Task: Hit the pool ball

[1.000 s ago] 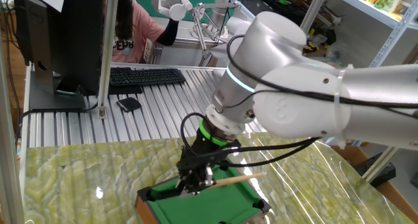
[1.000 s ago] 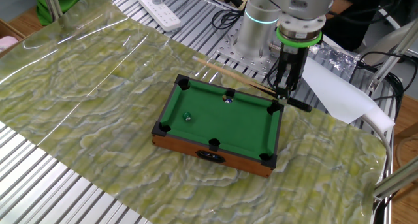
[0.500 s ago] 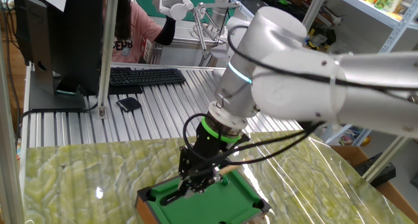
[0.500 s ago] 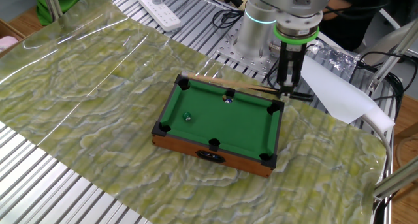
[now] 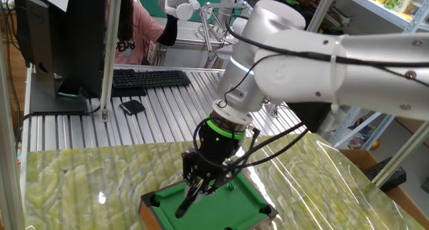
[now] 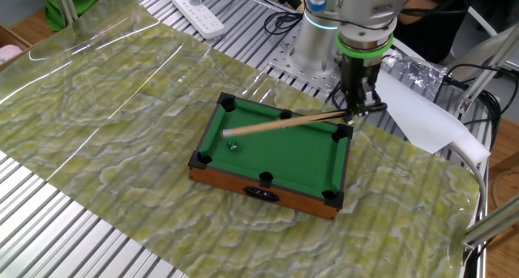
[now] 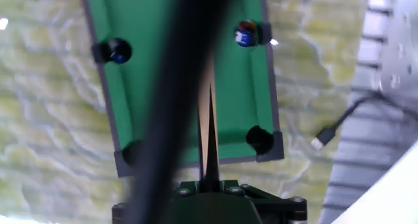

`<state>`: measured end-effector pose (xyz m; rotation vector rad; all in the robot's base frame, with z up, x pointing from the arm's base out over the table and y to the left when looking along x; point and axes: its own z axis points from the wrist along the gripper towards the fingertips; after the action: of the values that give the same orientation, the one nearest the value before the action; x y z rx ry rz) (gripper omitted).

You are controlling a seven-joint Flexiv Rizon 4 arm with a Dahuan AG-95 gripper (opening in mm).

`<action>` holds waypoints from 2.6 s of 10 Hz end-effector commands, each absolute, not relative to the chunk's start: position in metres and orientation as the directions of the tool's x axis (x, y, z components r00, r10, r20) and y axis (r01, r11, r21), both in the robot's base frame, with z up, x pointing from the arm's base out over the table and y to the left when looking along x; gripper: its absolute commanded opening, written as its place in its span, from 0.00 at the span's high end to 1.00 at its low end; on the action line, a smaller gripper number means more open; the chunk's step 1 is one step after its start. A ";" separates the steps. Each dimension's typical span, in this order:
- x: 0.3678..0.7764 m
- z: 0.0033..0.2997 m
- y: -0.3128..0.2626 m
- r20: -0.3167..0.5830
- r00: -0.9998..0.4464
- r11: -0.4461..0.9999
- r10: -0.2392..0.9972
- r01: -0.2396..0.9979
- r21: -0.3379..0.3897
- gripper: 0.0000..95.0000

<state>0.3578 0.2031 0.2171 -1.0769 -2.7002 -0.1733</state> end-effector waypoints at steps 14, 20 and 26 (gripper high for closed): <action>0.311 0.242 0.160 0.420 -0.529 0.635 0.737 0.755 -0.165 1.00; 0.305 0.229 0.171 0.465 -0.510 0.633 0.723 0.760 -0.149 1.00; 0.305 0.229 0.171 0.472 -0.549 0.666 0.690 0.736 -0.118 1.00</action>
<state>0.3046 0.1706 0.2293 -1.1068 -2.3981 -0.1285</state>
